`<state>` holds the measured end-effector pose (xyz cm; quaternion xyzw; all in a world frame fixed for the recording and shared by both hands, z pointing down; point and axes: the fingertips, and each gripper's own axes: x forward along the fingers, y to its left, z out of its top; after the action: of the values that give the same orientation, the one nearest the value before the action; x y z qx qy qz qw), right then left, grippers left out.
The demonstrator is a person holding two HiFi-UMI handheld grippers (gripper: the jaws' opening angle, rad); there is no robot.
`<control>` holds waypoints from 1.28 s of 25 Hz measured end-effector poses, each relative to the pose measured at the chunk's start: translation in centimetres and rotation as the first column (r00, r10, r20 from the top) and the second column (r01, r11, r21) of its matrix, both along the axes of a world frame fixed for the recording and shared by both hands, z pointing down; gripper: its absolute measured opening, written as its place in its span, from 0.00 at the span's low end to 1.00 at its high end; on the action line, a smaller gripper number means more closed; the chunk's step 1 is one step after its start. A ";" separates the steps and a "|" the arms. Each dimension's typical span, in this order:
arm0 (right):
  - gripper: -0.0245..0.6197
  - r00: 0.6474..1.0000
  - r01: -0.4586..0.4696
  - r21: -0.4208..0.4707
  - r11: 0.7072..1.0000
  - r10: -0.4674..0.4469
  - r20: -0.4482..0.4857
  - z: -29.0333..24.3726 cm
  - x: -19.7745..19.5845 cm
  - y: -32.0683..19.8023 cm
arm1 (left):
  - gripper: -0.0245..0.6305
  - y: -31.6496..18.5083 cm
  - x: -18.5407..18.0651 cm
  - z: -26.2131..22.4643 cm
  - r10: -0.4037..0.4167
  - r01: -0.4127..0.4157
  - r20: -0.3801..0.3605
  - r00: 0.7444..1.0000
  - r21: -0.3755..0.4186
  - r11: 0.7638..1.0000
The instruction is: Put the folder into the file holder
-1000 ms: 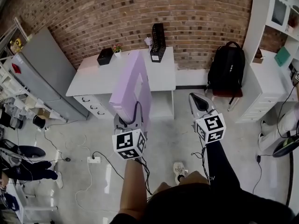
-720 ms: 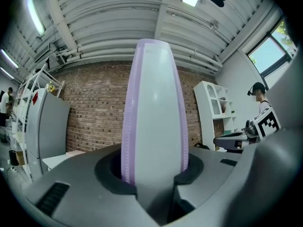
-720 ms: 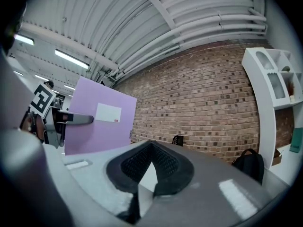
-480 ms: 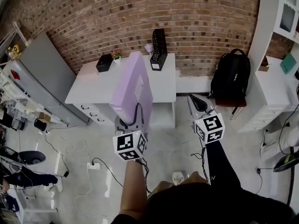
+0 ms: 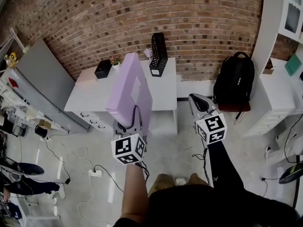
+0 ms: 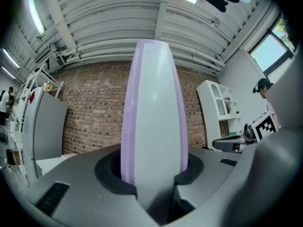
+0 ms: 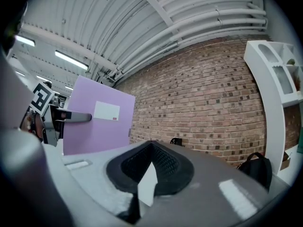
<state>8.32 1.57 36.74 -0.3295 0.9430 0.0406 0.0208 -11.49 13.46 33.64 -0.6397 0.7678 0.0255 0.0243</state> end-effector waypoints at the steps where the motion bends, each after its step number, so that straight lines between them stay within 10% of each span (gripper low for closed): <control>1: 0.04 1.000 -0.004 -0.001 1.000 0.004 0.003 -0.1 0.0 -0.5 | 0.29 -0.4 -0.1 -0.1 0.003 -0.003 0.000 1.000 0.002 1.000; 32: 0.04 0.994 -0.103 0.014 0.995 0.104 -0.033 -0.7 -9.4 -16.9 | 0.29 -18.0 -10.9 -0.9 0.137 -0.137 0.002 0.991 0.018 0.990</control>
<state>-1.04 -15.29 36.00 -0.3770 0.9247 0.0529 0.0051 -22.37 -4.57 32.78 -0.6905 0.7220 0.0338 0.0287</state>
